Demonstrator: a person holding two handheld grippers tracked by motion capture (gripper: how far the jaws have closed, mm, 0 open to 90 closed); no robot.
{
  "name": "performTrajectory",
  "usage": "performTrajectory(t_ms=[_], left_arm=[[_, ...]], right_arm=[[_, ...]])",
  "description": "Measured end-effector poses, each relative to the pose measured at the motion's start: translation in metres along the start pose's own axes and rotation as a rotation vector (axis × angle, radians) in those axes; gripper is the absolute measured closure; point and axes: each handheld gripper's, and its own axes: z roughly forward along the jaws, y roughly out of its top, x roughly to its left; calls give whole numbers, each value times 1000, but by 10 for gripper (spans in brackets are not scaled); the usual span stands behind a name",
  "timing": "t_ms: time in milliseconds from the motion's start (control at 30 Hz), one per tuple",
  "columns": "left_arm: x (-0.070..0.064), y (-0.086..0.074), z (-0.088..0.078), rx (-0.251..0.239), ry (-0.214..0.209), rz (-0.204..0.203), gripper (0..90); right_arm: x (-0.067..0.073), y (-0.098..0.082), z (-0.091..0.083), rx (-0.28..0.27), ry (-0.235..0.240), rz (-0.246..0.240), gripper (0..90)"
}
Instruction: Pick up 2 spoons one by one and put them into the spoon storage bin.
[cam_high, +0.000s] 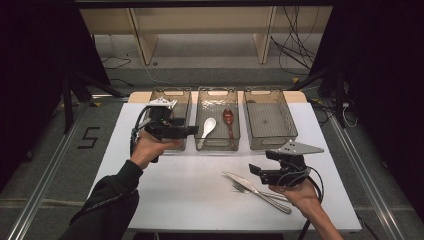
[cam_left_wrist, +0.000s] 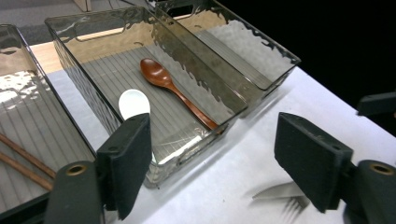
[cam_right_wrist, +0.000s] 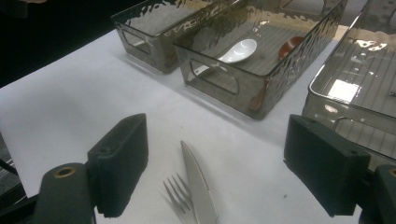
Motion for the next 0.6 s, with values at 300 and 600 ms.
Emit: performTrajectory(t_ms=[300, 600], left_arm=[[-2, -21, -11, 14, -1, 27, 229], [-6, -39, -26, 8, -4, 45, 204]], right_arm=[[2, 0, 4, 21, 5, -6, 230], [1, -3, 4, 37, 12, -3, 233]])
